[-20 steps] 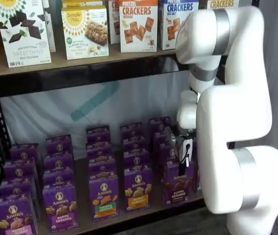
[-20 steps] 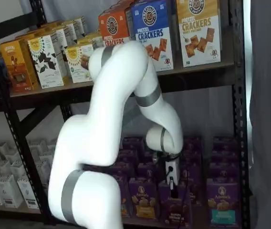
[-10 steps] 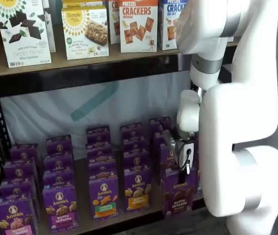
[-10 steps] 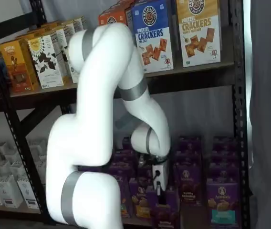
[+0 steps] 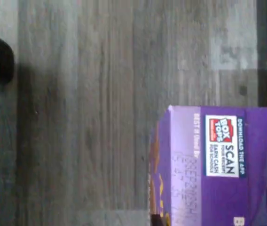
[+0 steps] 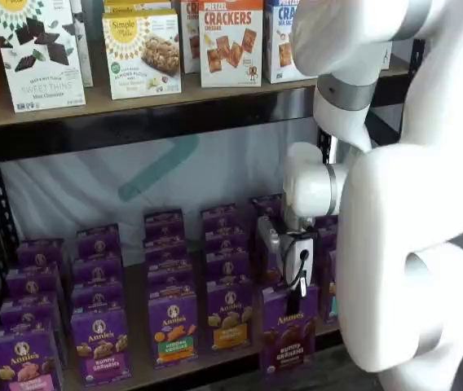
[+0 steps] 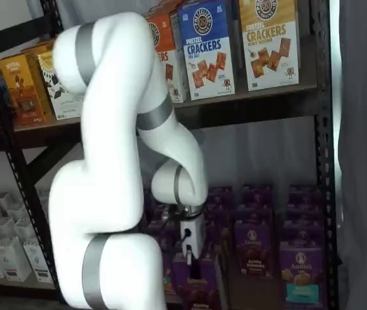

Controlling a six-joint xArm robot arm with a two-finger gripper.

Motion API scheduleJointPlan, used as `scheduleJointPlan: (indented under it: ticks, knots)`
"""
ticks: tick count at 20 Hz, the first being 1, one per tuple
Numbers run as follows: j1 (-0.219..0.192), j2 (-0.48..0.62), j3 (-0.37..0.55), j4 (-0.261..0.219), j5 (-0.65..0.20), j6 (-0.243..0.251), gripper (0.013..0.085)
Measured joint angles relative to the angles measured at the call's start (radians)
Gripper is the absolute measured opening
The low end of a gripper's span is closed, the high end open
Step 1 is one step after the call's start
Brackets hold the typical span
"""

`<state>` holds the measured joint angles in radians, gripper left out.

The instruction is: Pick up the purple box with a brown patch in the center, on the bottom shelf, the fifth box from the left

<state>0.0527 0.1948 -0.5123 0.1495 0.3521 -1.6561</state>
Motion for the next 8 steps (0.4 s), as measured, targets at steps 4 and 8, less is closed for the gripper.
scheduleJointPlan:
  ticks: [4, 8]
  knots:
    - [0.047, -0.12, 0.074, -0.025, 0.031, 0.074, 0.033]
    - [0.081, -0.242, 0.135, -0.036, 0.061, 0.121, 0.033]
